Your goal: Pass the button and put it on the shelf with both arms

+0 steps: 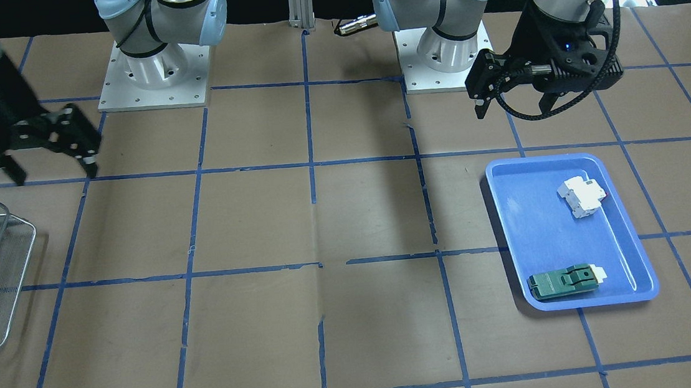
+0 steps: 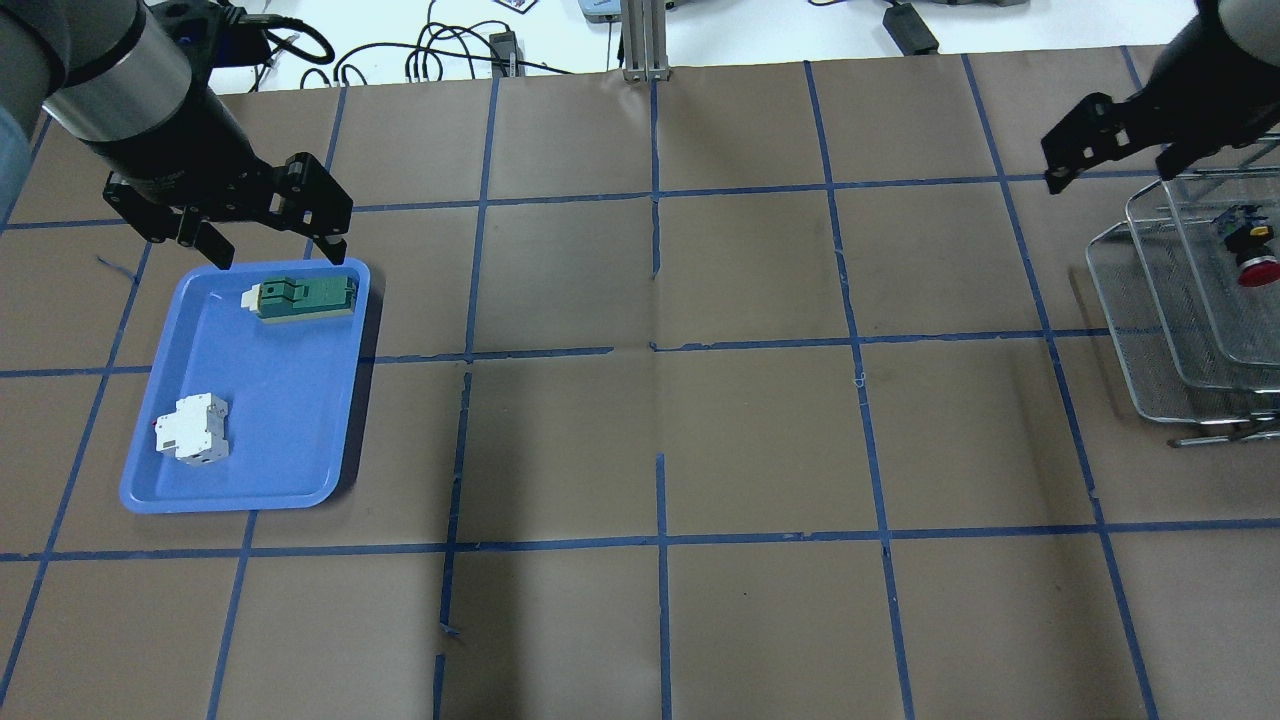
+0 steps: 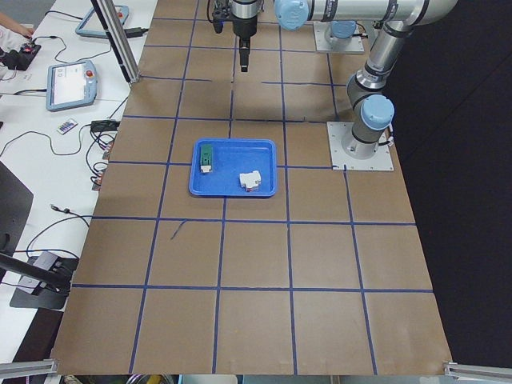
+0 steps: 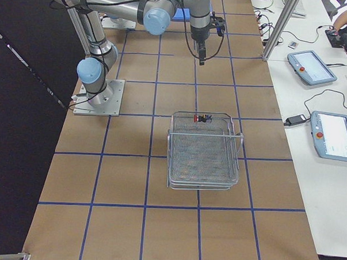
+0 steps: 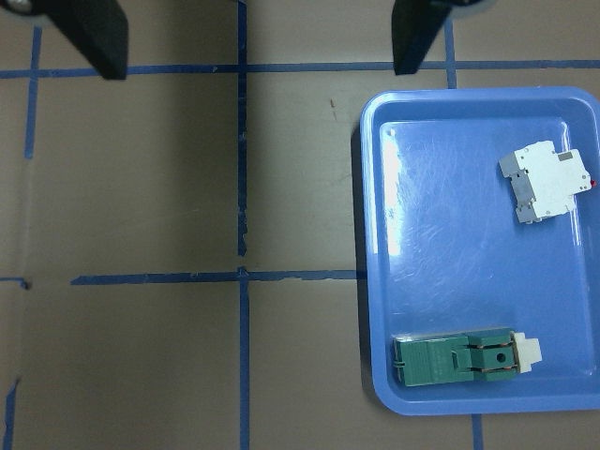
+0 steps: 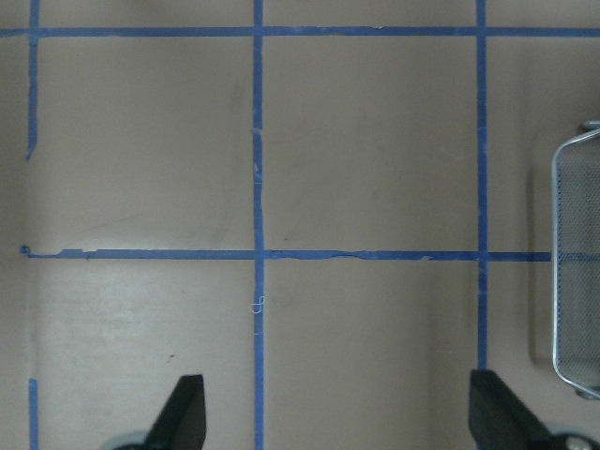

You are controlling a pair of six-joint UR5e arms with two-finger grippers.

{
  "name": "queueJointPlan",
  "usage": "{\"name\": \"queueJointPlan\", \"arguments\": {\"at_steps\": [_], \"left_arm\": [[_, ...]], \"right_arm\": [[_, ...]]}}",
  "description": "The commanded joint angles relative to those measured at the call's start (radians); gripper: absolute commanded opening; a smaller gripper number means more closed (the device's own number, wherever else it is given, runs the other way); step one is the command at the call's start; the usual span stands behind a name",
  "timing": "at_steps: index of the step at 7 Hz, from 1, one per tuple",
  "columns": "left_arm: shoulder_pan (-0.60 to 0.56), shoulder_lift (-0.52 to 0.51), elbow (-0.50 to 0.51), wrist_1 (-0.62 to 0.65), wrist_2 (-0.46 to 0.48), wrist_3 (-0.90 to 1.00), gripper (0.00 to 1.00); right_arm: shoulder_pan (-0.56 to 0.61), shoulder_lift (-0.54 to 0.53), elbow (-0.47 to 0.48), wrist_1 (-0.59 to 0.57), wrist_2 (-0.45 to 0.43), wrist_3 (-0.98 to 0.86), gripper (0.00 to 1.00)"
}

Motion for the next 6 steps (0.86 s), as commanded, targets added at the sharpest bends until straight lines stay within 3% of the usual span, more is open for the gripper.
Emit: {"name": "queueJointPlan", "arguments": {"at_steps": [1,3,6], "left_arm": [[-0.002,-0.001,0.004,0.000,0.000,0.001,1.00],[-0.002,-0.004,0.003,0.000,-0.005,-0.003,1.00],[-0.008,-0.014,0.015,0.002,-0.037,-0.034,1.00]], "right_arm": [[0.114,0.048,-0.071,0.068,-0.017,0.142,1.00],[0.160,0.119,-0.180,0.137,-0.029,0.214,1.00],[0.168,0.131,-0.185,0.136,-0.031,0.217,1.00]]}}
